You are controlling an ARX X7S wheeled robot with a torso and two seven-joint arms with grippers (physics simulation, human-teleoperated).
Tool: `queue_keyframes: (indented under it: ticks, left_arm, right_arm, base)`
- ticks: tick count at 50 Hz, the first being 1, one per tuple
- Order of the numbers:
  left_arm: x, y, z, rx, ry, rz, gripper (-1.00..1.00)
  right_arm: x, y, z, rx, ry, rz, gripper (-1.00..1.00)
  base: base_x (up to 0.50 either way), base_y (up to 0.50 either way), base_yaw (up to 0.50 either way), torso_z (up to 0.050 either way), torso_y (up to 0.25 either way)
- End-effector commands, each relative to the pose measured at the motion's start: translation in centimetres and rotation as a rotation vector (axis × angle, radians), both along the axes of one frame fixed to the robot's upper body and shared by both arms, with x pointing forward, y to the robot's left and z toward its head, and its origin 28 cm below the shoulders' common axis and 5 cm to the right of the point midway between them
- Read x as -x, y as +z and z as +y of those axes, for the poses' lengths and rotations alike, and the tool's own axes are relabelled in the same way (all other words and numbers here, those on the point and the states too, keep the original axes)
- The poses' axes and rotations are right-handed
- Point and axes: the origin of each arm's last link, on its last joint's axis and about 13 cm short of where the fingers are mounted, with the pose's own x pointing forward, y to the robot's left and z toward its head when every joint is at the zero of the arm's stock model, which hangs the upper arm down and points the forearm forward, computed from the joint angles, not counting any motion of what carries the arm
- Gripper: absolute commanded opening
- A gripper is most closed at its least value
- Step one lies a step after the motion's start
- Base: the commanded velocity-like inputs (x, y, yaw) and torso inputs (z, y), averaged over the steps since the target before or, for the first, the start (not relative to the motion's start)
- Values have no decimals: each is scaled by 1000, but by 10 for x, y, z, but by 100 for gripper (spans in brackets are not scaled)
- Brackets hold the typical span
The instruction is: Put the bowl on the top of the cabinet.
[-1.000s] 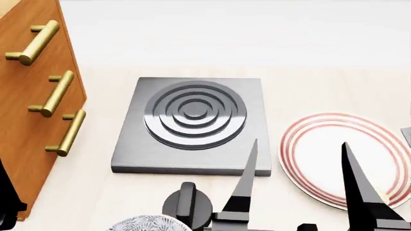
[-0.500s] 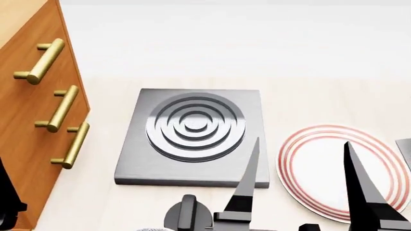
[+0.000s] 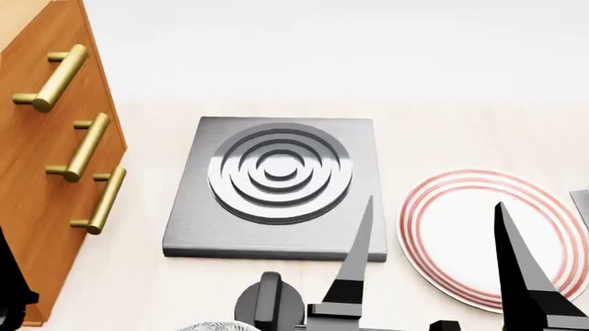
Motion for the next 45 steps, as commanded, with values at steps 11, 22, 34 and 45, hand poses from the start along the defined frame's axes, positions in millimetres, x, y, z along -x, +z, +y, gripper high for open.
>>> queue_keyframes:
  ticks: [11,22,34,45]
  left_arm:
    - [1,1,1,-9,-11,-47,100]
    - [2,3,1,47,-40,-17,100]
    - [-6,0,6,96,-180,240,100]
    - [-22,8,17,135,-193,439,100]
  right_arm:
    - [-1,2,-3,3,-10,-15,100]
    - [0,4,-3,0,-9,-20,100]
    - [1,6,-4,-5,-11,-26,100]
    - [1,5,-4,-6,-8,-23,100]
  base:
    - [0,0,0,38,-211]
    - [0,0,0,28,-154]
    - [0,0,0,0,0]
    - [0,0,0,0,0]
